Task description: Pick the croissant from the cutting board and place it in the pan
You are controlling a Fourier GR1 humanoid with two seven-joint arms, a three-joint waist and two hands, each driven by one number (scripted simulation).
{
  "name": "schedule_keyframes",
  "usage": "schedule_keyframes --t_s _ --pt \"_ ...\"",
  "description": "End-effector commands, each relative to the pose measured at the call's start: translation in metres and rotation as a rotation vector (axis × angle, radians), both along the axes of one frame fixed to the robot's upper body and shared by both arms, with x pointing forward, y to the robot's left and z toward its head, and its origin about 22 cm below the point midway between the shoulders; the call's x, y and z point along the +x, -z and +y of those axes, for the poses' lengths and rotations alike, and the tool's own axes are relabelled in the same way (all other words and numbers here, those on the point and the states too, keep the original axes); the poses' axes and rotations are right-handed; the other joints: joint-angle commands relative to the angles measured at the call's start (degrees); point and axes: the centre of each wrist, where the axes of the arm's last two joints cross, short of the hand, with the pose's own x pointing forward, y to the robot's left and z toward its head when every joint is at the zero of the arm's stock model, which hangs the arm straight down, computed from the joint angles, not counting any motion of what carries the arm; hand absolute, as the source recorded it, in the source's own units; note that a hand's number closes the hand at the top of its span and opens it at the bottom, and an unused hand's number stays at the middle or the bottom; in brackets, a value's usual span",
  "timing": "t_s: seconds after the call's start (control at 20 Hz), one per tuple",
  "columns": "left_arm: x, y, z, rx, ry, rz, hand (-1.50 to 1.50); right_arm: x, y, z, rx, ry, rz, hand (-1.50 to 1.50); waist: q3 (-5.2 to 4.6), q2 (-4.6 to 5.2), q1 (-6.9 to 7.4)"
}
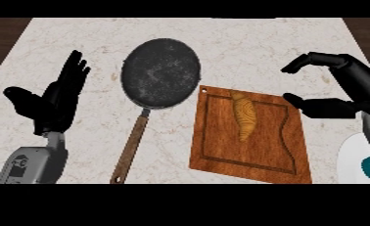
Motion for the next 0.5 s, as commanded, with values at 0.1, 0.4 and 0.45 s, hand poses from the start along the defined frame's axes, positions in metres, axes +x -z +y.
schedule_keyframes --t_s 0.1,0.4,0.45 --pt "-0.012 0.003 0.003 -0.018 0.007 0.04 0.0 -0.009 -0.017 -0.056 -0.249 -0.049 -0.066 -1.5 -0.01 0.12 -0.45" --pt "-0.012 -0.007 0.002 -0.029 -0.002 0.024 0.0 0.015 -0.06 -0.015 -0.395 -0.149 -0.107 -1.5 -0.07 0.15 -0.11" --pt "-0.002 -0.007 0.006 -0.023 0.01 0.044 0.0 0.015 -0.059 0.006 -0.428 -0.144 -0.118 -1.5 -0.09 0.18 -0.29"
